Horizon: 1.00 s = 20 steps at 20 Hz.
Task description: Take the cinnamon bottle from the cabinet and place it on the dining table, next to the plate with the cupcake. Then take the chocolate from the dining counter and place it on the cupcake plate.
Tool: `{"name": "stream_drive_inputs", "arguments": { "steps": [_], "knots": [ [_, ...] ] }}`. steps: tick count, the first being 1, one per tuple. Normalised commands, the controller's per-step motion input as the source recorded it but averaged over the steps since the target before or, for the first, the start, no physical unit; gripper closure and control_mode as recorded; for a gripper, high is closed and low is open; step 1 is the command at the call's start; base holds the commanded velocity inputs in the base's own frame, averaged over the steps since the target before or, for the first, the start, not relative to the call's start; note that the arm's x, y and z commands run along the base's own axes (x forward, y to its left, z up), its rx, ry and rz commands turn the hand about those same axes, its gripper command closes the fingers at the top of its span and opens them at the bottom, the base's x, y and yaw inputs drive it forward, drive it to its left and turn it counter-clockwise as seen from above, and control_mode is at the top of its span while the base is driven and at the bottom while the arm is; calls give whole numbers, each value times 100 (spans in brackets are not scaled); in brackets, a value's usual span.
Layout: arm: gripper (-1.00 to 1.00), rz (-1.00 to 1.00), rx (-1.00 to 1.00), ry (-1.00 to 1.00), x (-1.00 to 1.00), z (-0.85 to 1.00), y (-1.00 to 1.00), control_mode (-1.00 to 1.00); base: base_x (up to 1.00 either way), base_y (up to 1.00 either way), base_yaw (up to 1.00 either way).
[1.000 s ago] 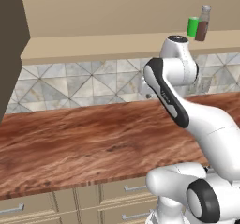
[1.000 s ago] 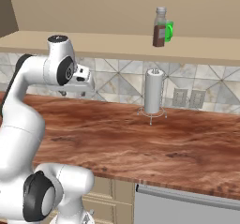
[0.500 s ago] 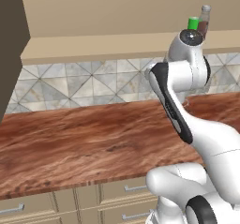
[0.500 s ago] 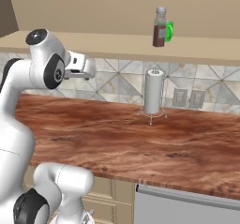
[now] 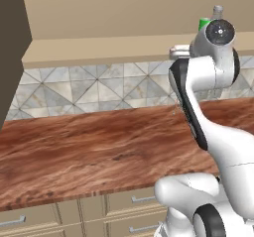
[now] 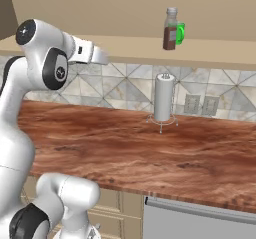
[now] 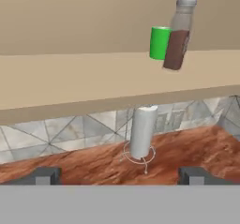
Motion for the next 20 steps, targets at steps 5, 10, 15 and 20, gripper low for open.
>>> {"name": "stream_drive_inputs", "arguments": {
  "steps": [5, 10, 15, 20],
  "knots": [
    [-100, -15, 0, -21, 0, 82, -69, -100, 0, 0, 0],
    [-100, -2, 3, 1, 9, 64, -100, -100, 0, 0, 0],
    [-100, -1, 4, 9, 60, 6, -78, -100, 0, 0, 0],
    [-100, 4, 0, 2, 58, -33, -35, -100, 0, 0, 0]
  ]
}}
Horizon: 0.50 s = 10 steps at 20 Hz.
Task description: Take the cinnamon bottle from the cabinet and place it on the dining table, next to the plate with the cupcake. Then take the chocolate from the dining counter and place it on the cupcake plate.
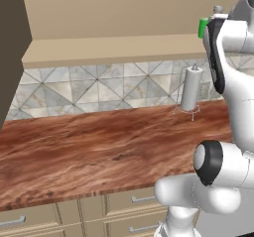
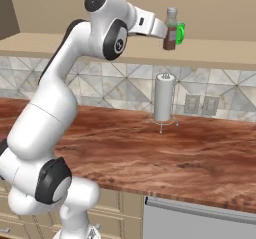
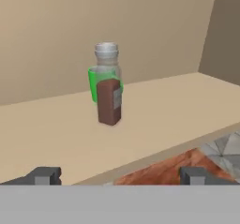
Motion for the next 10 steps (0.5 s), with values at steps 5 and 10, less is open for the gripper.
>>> {"name": "stream_drive_inputs", "arguments": {
  "steps": [5, 10],
  "knots": [
    [-100, 9, 0, -5, 67, -17, -24, -100, 0, 0, 0],
    [-100, 1, 0, -8, 71, -15, -19, -100, 0, 0, 0]
  ]
}}
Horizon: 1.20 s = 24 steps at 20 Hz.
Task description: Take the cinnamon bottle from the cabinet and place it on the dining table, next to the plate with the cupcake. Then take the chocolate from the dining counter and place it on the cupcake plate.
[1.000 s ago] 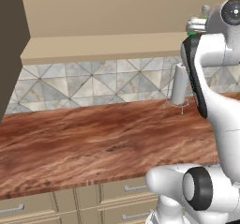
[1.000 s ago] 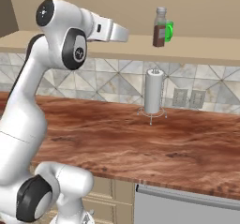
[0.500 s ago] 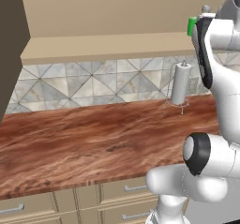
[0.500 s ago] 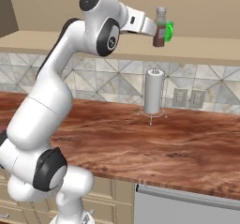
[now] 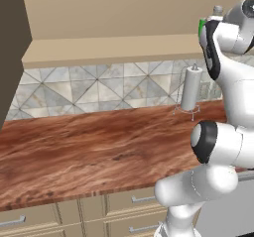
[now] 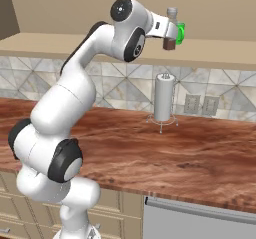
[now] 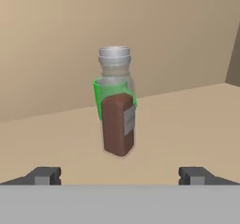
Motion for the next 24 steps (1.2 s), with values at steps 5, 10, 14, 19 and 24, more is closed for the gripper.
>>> {"name": "stream_drive_inputs", "arguments": {
  "steps": [5, 10, 14, 19, 24],
  "knots": [
    [-100, -1, 0, 0, 56, -3, -5, -100, 0, 0, 0],
    [-100, -1, 0, 0, 52, -1, -11, -100, 0, 0, 0],
    [-100, 0, 1, 0, 36, 0, -25, -100, 0, 0, 0],
    [-100, 0, 1, 0, 31, -1, -19, -100, 0, 0, 0],
    [-100, 0, 0, 0, 29, -1, -1, -100, 0, 0, 0]
  ]
}}
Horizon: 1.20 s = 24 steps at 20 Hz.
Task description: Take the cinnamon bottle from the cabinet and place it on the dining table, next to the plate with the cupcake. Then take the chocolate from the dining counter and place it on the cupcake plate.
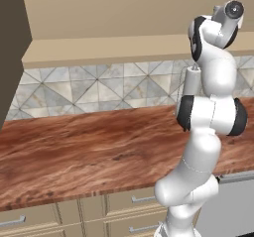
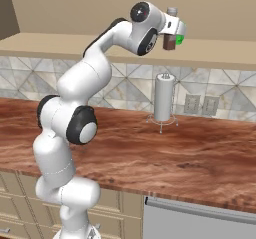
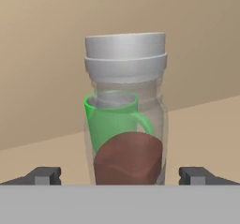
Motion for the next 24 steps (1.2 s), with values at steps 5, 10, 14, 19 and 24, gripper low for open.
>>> {"name": "stream_drive_inputs", "arguments": {
  "steps": [5, 10, 14, 19, 24],
  "knots": [
    [-100, 0, 0, 0, 22, -7, -4, -100, 0, 0, 0],
    [100, 0, 0, 0, 21, -10, -3, -100, 0, 0, 0],
    [100, 0, 0, -1, 5, -6, 0, -100, 0, 0, 0],
    [100, 7, 0, -6, -79, 0, 27, -100, 0, 0, 0],
    [100, 16, 0, -5, -100, -9, 41, -100, 0, 0, 0]
  ]
}}
